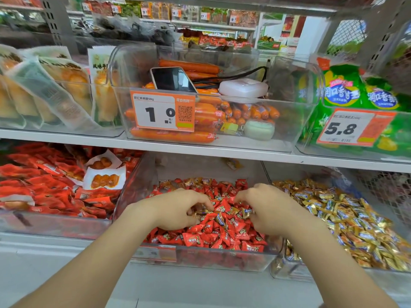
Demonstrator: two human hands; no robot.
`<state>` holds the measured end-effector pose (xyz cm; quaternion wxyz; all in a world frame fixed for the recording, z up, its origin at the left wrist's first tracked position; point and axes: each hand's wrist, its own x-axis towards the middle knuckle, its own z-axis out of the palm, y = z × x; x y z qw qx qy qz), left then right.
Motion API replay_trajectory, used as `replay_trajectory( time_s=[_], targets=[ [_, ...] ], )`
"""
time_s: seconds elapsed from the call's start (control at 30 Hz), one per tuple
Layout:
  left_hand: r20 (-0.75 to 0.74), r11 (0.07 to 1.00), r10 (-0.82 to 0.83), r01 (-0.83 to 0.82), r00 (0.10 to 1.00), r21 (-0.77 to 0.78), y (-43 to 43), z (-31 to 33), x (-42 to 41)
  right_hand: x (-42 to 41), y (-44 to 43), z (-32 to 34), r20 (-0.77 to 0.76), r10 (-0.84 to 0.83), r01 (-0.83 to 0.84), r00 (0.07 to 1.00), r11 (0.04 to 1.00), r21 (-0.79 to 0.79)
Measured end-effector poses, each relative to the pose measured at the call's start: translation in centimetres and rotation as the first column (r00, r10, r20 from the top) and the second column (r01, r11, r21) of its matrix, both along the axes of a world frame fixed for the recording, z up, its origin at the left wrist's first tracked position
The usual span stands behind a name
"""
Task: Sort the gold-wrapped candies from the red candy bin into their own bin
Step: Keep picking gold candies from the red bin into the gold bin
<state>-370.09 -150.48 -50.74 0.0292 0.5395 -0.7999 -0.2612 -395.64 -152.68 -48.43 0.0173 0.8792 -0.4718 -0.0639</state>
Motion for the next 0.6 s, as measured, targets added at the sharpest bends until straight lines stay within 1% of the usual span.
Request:
replay_trajectory(
  time_s=[0.07, 0.17, 0.2, 0.3, 0.37, 0.5, 0.6],
  targets=[
    [0.012, 0.999, 0.009, -0.008, 1.000, -0.047, -0.2, -0.1, -0.1, 0.5, -0.3, -0.6, -0.062, -0.010, 0.009, 0.998, 1.000, -0.024],
    [-0.020, 0.995, 0.042, -0.044, 0.999, -0.092, -0.3, -0.4, 0.0, 0.5, -0.9, -1.3, -0.034, -0.040, 0.038, 0.999, 0.997, -0.060],
    [-0.032, 0.993, 0.052, -0.055, 0.998, -0.106, -0.4, -0.4, 0.2, 0.5, -0.9, -1.3, -0.050, -0.036, 0.032, 0.998, 0.998, -0.062],
    [-0.109, 0.987, 0.089, -0.102, 0.990, -0.121, -0.3, -0.2, 1.0, 1.1, -0.6, -1.4, -0.144, -0.020, 0.006, 0.989, 0.996, -0.093],
    [-0.183, 0.979, 0.132, -0.157, 0.974, -0.132, 0.0, 0.1, 1.5, 1.4, -0.6, -1.4, -0.162, -0.032, 0.014, 0.986, 0.993, -0.116],
    [-0.341, 0.958, 0.190, -0.250, 0.920, -0.141, 0.8, 0.9, 2.0, 1.5, -0.8, -1.6, -0.127, -0.045, 0.033, 0.991, 0.995, -0.095],
    [-0.461, 0.948, 0.235, -0.306, 0.855, -0.085, 1.1, 1.3, 1.6, 1.0, -0.7, -1.4, -0.003, -0.016, 0.015, 1.000, 0.986, -0.167]
  ],
)
